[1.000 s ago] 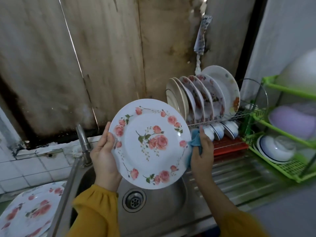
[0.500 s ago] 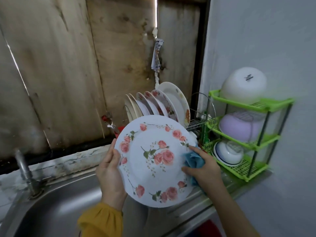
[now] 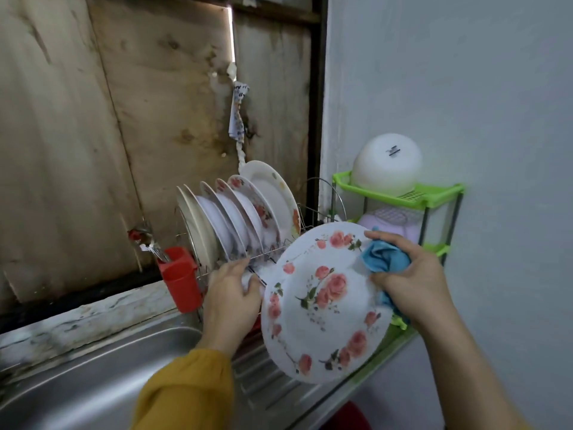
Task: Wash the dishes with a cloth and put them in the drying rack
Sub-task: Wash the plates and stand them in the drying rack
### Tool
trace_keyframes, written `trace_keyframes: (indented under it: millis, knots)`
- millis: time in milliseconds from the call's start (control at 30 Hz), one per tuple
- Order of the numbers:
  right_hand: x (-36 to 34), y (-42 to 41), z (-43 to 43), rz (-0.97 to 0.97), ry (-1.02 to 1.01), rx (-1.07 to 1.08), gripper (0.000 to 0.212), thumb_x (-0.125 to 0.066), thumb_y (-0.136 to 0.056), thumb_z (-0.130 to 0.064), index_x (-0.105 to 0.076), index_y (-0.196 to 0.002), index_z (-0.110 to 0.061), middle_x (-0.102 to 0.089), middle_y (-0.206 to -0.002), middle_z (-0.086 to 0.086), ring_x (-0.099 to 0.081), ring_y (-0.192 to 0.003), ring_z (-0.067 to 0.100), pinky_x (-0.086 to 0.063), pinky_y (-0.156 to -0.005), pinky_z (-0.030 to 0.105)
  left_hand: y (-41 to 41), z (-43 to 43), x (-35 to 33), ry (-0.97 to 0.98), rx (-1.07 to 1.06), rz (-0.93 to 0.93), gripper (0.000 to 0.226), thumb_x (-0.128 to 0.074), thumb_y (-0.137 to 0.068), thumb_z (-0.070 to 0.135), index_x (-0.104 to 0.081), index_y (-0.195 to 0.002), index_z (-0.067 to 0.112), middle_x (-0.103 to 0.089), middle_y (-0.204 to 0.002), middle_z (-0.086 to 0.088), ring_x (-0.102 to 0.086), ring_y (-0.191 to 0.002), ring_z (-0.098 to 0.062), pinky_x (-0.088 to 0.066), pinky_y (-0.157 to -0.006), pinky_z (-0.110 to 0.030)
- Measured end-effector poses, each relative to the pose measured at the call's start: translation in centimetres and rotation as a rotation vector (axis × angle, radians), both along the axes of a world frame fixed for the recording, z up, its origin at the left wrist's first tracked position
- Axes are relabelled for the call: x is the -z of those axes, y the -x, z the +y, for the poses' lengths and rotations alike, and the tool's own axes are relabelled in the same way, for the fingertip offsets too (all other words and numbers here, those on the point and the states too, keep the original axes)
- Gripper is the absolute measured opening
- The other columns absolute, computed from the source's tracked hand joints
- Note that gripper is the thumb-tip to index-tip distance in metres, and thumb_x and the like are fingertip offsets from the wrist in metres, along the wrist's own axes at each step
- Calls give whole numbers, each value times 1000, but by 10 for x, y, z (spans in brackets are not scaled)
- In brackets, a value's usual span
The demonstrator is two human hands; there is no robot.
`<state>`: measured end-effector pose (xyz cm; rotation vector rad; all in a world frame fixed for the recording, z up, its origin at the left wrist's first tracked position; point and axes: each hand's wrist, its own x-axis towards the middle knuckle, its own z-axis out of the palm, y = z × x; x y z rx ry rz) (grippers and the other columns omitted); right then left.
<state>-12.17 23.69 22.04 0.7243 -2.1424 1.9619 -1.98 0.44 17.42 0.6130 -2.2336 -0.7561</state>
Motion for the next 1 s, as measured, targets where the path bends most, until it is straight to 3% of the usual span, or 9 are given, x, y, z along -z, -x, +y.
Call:
trace_keyframes:
  millis: [100, 167, 300, 367, 467, 600, 733, 933, 1000]
  knots:
    - [-4, -7, -2, 181, -256, 82, 68, -59, -67, 14, -68, -104, -41, -58, -106, -3, -57, -92, 17, -43, -78, 18, 15, 5, -30, 216, 47, -1, 42, -49, -99, 24, -51, -140, 14, -49, -142, -2, -32, -133, -19, -25, -111, -31]
    - [-6, -12, -7, 244, -382, 132, 68, -60, -70, 10, -64, -114, -41, -51, -105, -4, -51, -91, 15, -35, -73, 11, 32, 1, -48, 372, 80, 29, 41, -48, -99, 22, -53, -138, 11, -51, -140, -5, -33, -131, -20, -25, -109, -31]
    - [-15, -14, -19, 330, -463, 191, 63, -63, -77, 2, -60, -129, -34, -41, -111, -4, -46, -92, 16, -34, -77, 18, 74, -20, -82, 660, 69, -43, 46, -50, -95, 25, -51, -140, 16, -45, -146, -7, -33, -136, -26, -29, -107, -42]
    - [-22, -13, -26, 392, -498, 239, 64, -65, -80, -1, -56, -133, -34, -43, -121, -1, -50, -103, 21, -37, -85, 23, 94, -35, -94, 798, 42, -129, 50, -50, -95, 28, -45, -144, 21, -39, -152, -8, -29, -141, -30, -25, -111, -45]
    - [-36, -9, -37, 533, -481, 291, 66, -67, -78, 1, -57, -132, -34, -46, -130, 4, -52, -101, 23, -42, -86, 28, 113, -61, -105, 944, -16, -271, 55, -41, -97, 36, -35, -150, 25, -27, -159, -9, -23, -145, -34, -23, -114, -52]
    - [-50, 19, -56, 719, -386, 279, 64, -73, -67, 5, -65, -123, -25, -53, -123, 16, -60, -98, 36, -52, -82, 38, 121, -97, -106, 902, -90, -364, 64, -14, -95, 56, -21, -154, 32, -17, -162, -4, -10, -149, -36, -9, -115, -61]
    - [-58, 53, -75, 860, -322, 250, 55, -77, -67, 0, -67, -118, -18, -54, -121, 18, -60, -100, 38, -56, -78, 42, 123, -116, -96, 813, -99, -424, 62, -20, -99, 58, 0, -155, 37, -6, -164, -1, -3, -150, -35, -8, -114, -65]
    - [-57, 102, -102, 936, -301, 204, 57, -71, -67, 9, -67, -119, -15, -52, -125, 22, -58, -104, 39, -56, -84, 46, 136, -105, -107, 898, 26, -276, 73, -5, -91, 60, -19, -155, 29, -17, -162, -3, -15, -150, -25, -12, -114, -60]
    - [-57, 110, -109, 940, -260, 185, 48, -65, -72, 1, -67, -118, -13, -52, -124, 24, -59, -104, 39, -56, -85, 45, 145, -104, -110, 950, 75, -275, 70, -8, -91, 57, -18, -155, 30, -18, -162, -3, -16, -149, -24, -17, -115, -56]
